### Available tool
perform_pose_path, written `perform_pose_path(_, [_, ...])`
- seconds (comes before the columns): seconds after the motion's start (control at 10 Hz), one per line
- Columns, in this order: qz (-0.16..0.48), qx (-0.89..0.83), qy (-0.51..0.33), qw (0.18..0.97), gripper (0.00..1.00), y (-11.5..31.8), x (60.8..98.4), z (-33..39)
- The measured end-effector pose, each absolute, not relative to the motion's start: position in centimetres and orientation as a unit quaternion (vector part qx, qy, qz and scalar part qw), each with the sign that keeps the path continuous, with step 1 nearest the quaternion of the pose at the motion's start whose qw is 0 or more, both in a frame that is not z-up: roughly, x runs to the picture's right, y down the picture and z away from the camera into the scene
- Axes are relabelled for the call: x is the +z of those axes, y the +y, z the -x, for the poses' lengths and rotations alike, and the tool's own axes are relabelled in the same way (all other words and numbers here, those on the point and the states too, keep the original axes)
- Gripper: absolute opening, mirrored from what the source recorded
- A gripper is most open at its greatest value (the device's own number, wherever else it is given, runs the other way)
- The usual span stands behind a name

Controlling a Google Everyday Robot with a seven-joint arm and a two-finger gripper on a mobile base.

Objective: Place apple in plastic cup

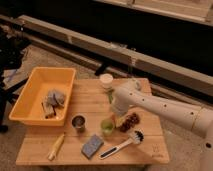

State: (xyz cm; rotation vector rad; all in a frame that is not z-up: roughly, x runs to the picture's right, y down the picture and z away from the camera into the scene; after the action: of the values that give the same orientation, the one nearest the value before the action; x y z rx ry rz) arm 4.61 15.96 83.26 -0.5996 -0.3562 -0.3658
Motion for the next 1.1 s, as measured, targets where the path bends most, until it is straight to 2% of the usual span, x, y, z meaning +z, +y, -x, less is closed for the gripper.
perform_pose_path(0.5, [0.290,-0.179,-0.162,0.926,0.04,16.1,83.7,-5.0])
perform_pose_path(0.6, [0.287,-0.180,-0.162,0.927,0.00,15.9,83.3,-5.4])
perform_pose_path(1.1, [0.236,-0.178,-0.187,0.937,0.00,11.1,77.2,-6.7])
